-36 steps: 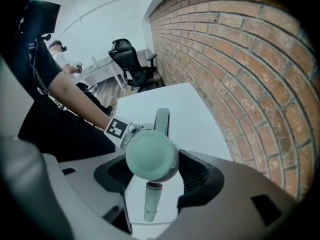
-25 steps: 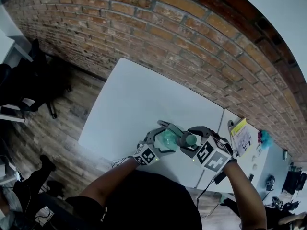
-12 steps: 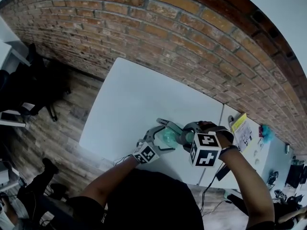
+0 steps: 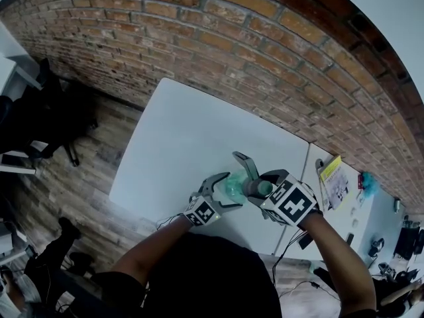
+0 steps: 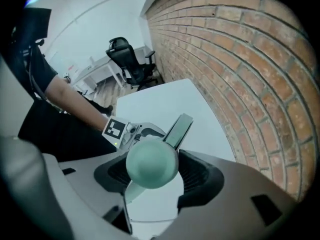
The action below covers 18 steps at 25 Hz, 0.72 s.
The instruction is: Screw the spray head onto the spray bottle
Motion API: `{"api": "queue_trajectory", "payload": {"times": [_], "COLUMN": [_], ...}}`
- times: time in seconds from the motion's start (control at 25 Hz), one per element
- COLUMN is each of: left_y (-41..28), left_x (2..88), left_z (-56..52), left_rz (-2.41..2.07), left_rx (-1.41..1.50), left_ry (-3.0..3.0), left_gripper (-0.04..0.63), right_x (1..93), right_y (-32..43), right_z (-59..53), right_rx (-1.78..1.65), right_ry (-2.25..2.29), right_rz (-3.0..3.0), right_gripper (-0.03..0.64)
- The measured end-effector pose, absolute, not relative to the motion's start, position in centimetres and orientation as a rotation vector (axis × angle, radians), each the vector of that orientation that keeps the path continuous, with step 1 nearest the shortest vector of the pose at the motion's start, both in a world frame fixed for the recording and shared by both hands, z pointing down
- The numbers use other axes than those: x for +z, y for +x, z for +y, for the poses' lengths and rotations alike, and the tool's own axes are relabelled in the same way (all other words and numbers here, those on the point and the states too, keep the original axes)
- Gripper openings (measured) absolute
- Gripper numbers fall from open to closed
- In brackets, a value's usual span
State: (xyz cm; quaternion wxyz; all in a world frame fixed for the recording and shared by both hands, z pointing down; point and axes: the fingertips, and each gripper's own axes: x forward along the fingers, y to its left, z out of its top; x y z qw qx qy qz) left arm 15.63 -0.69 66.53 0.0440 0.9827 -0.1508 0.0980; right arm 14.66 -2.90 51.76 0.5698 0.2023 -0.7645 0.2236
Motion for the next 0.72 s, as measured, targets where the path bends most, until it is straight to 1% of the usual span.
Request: {"api": "queue_trajectory", "payload": {"times": [0.2,0.36,0.72], "left_y": [15.4,15.5,17.5], "left_x": [66.1,64.8,62.0], "left_z": [-0.5,-0.4,-0.4], "left_rz": [-0.463,-0.490,-0.486], "left_rx": [0.304,0.269,0.210], "left_ry": [3.013,3.027,3.084], "left_gripper": [0.520,0.520,0.520], "right_x": [51.9,51.9,49.3], "right_y": [14.9,15.0,14.1], "right_z": [-3.1,-3.1,-2.3], "right_rx": [0.625,0.628,0.405], "right_ry": [0.557,0.548,0.375], "right_rz": [-1.806,-1.816,-1.826], "right_gripper": [0.262,0.262,0.262]}}
